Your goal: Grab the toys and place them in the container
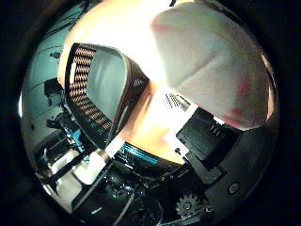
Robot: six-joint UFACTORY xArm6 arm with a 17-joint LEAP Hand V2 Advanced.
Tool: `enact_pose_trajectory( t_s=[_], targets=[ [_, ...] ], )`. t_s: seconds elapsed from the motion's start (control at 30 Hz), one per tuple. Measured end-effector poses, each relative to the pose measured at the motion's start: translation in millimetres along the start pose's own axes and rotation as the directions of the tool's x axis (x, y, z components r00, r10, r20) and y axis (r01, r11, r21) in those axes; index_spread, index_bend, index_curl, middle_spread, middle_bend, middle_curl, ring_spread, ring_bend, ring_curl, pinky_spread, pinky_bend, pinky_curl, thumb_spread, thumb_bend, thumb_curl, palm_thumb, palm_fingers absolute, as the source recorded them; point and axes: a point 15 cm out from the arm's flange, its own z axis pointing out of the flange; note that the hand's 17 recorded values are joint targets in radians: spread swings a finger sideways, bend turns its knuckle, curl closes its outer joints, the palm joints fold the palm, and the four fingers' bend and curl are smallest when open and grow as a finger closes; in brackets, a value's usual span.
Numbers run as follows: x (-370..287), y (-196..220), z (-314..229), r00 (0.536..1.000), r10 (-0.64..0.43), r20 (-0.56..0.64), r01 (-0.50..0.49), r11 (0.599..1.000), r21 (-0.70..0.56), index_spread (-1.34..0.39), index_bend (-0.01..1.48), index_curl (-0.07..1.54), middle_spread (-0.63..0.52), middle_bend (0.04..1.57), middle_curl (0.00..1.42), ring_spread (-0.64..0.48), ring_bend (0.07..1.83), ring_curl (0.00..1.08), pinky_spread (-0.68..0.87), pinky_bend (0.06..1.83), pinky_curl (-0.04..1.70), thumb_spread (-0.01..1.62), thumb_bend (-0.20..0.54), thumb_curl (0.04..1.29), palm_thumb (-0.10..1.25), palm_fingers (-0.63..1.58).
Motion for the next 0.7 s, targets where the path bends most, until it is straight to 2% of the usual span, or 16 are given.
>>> enact_pose_trajectory(
  t_s=[0.17,0.27,0.53,0.7],
  targets=[
    [-8.4,26.2,-44.8,1.0,0.029,-0.011,-0.028,0.999,0.036,-0.45,0.89,1.2,-0.3,1.17,1.13,-0.26,1.45,0.85,-0.24,1.2,1.14,1.11,-0.009,0.55,1.12,0.81],
    [-23.2,31.3,-73.2,1.0,0.013,-0.023,-0.012,0.998,0.06,-0.45,0.89,1.2,-0.3,1.17,1.14,-0.26,1.45,0.85,-0.24,1.21,1.14,1.1,-0.012,0.54,1.12,0.8],
    [-91.3,28.0,-150.7,0.995,-0.065,-0.077,0.075,0.988,0.135,-0.44,0.91,1.21,-0.3,1.18,1.15,-0.26,1.45,0.87,-0.24,1.23,1.16,1.09,-0.011,0.55,1.12,0.78],
    [-142.3,5.7,-174.8,0.99,-0.116,-0.086,0.129,0.979,0.158,-0.44,0.92,1.2,-0.31,1.18,1.15,-0.27,1.45,0.88,-0.24,1.24,1.16,1.08,-0.012,0.56,1.12,0.77]
  ],
)
